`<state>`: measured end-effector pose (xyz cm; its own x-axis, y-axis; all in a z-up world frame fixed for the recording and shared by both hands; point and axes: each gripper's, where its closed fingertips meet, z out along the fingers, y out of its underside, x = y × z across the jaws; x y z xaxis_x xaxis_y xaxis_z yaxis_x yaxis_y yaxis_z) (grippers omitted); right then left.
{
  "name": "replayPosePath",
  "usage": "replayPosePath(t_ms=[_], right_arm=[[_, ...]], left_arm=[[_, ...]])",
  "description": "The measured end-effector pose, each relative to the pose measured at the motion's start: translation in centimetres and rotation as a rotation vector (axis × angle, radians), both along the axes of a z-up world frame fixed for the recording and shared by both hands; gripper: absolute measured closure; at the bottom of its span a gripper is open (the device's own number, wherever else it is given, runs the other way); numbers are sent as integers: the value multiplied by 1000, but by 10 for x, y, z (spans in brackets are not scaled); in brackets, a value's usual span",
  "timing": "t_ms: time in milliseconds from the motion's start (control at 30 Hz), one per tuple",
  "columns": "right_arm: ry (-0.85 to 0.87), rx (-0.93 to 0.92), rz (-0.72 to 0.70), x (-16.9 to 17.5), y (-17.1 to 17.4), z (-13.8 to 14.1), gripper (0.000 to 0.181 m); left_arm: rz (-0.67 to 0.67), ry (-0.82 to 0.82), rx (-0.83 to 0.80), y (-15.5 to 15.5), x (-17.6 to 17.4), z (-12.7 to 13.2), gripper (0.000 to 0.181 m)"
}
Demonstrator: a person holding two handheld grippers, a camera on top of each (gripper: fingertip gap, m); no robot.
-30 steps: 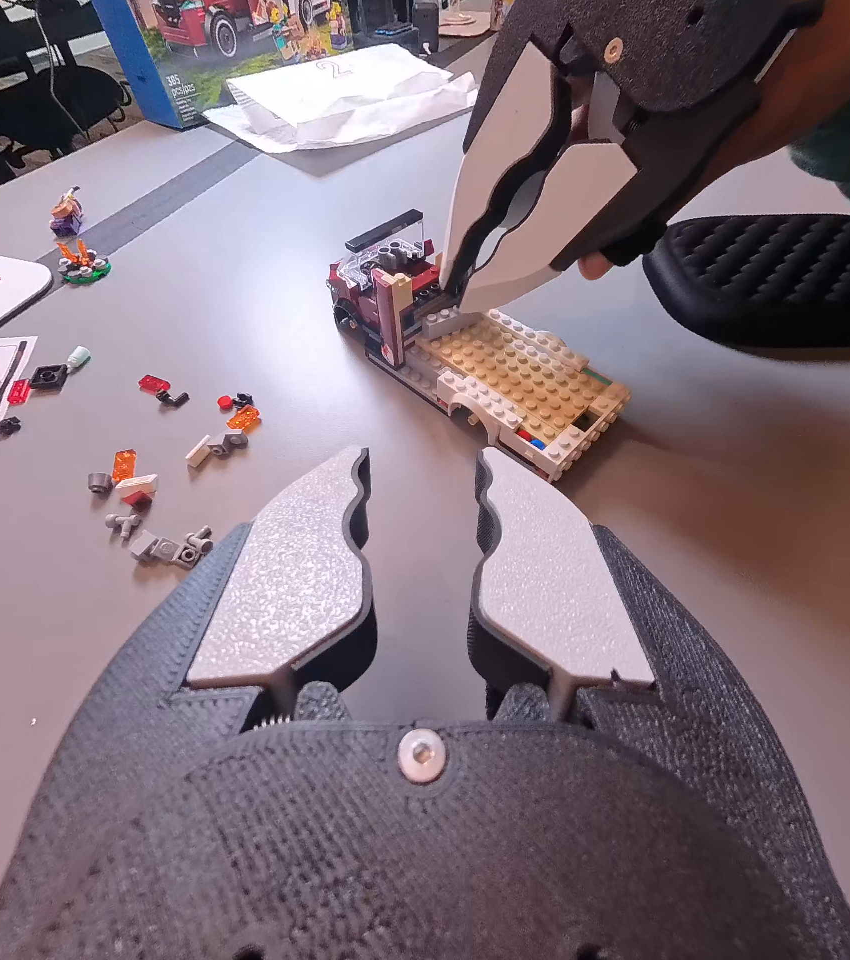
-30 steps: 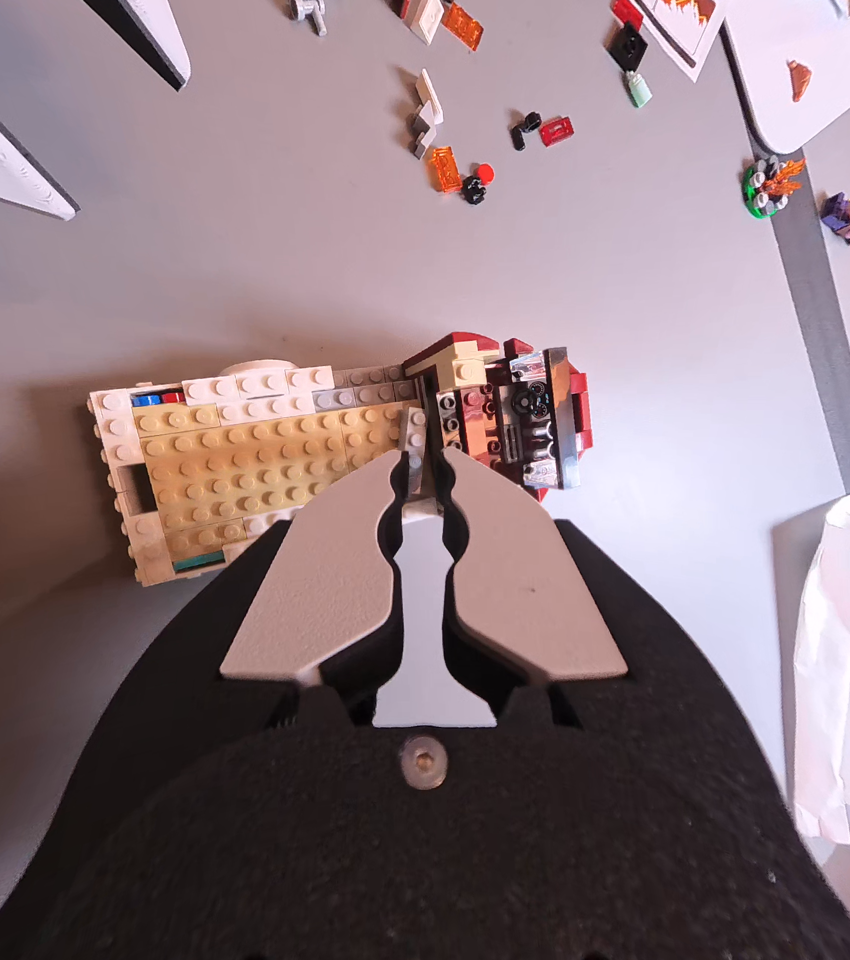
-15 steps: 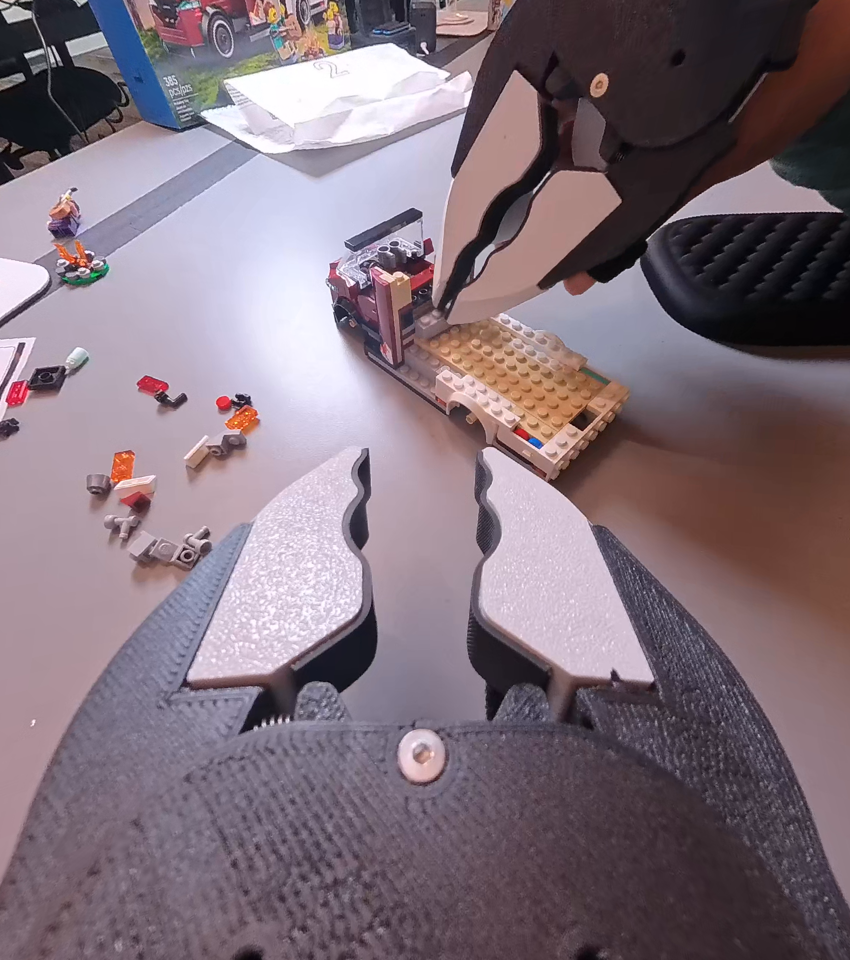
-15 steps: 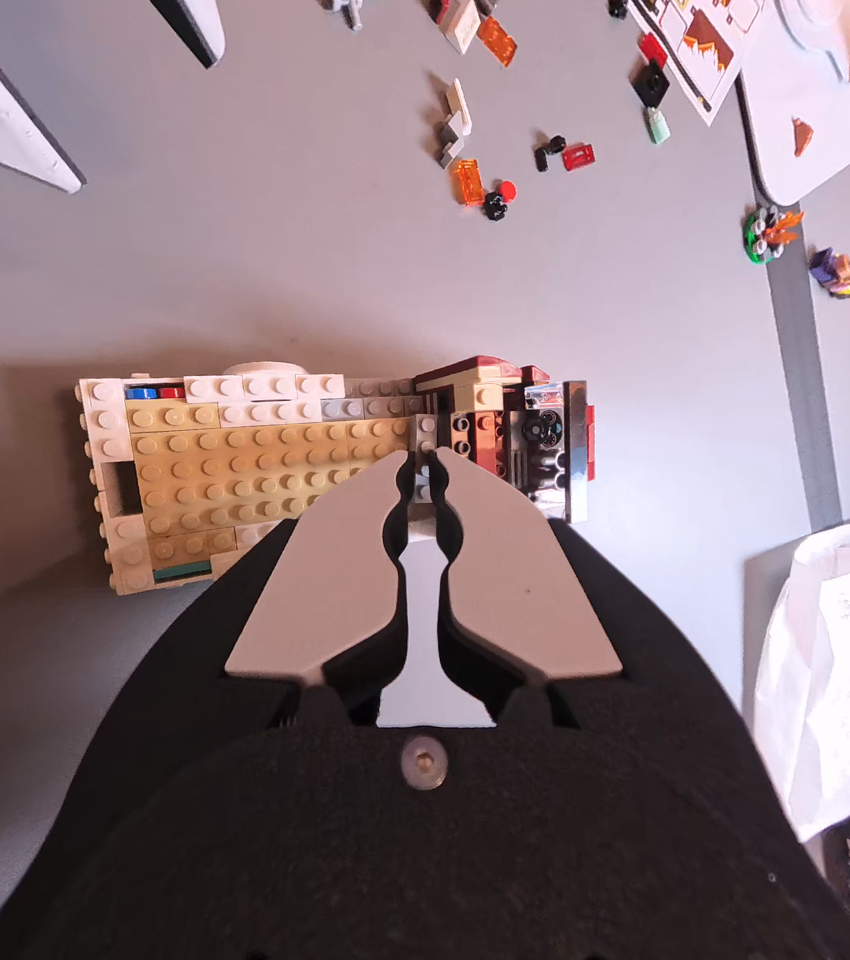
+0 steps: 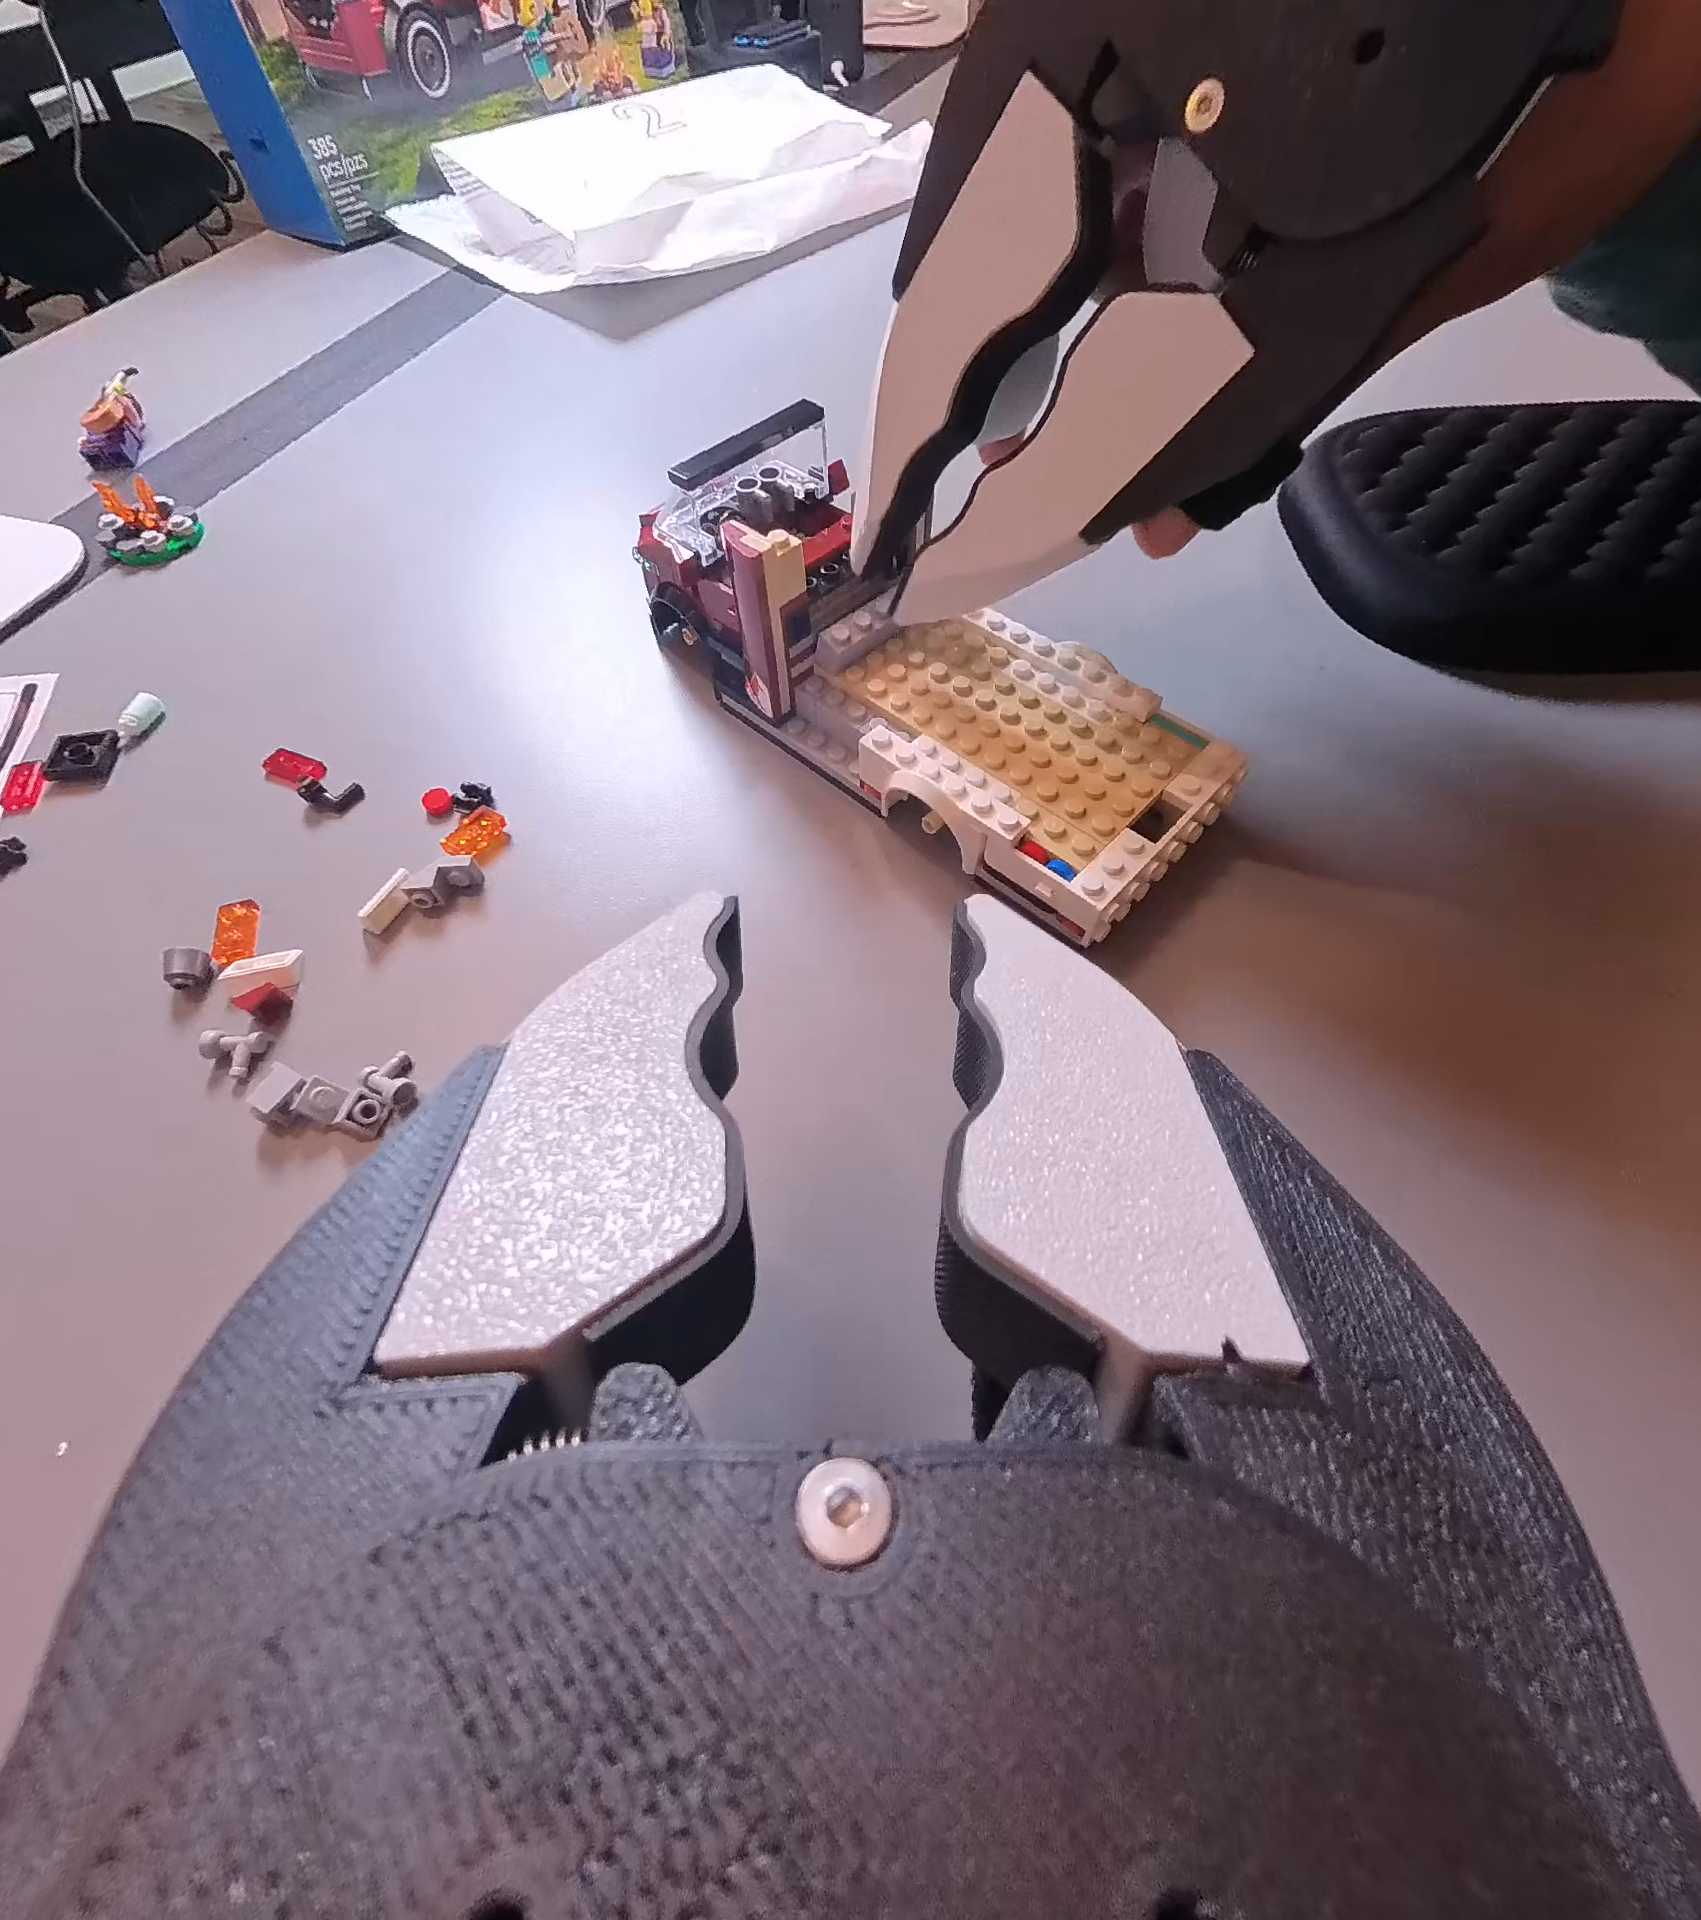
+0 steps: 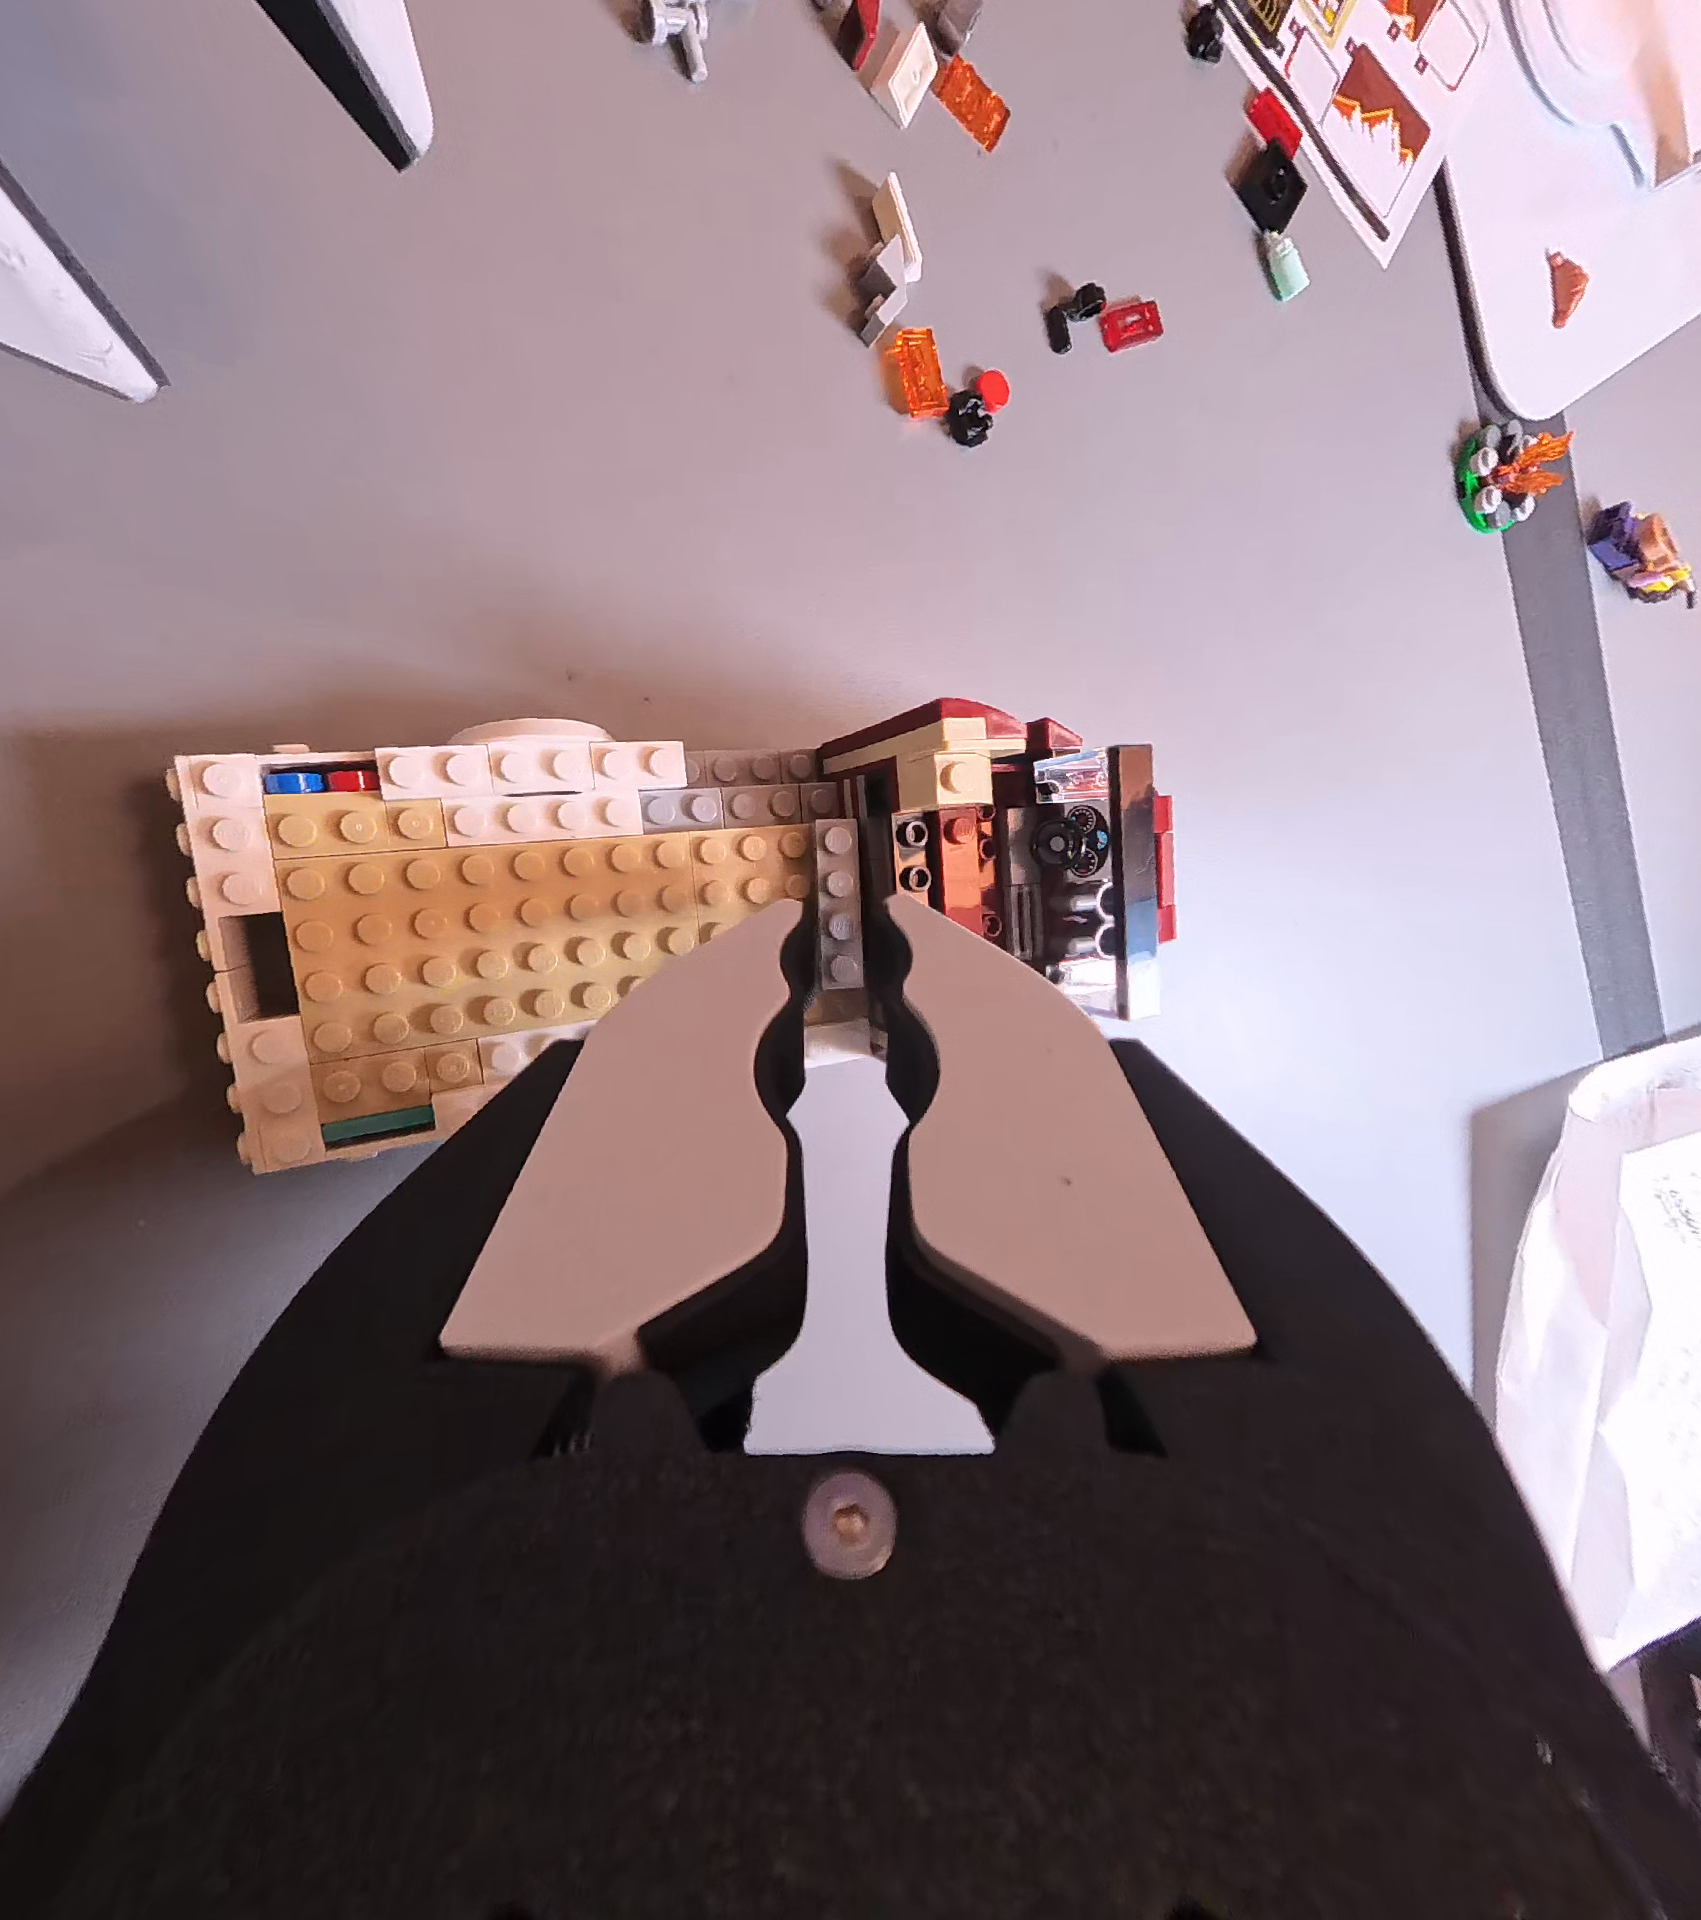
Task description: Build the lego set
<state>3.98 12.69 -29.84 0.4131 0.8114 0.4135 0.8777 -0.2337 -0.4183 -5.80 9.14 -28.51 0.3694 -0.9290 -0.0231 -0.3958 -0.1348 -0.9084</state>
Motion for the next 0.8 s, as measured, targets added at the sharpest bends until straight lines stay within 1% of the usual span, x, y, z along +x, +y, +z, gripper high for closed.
replayPosePath(t_ms=[133,367,633,800], right_arm=[[34,-41,-1,-3,-6,-1,175],[18,-39,-35,-1,2,-5,178],[-13,-6,-36,0,6,-5,177],[20,-5,-40,0,6,-1,176]], left_arm=[[0,11,4,0,0,-1,143],[-1,12,7,0,0,-1,143],[-5,14,4,-1,0,-2,143],[-6,16,-1,-1,0,-3,143]])
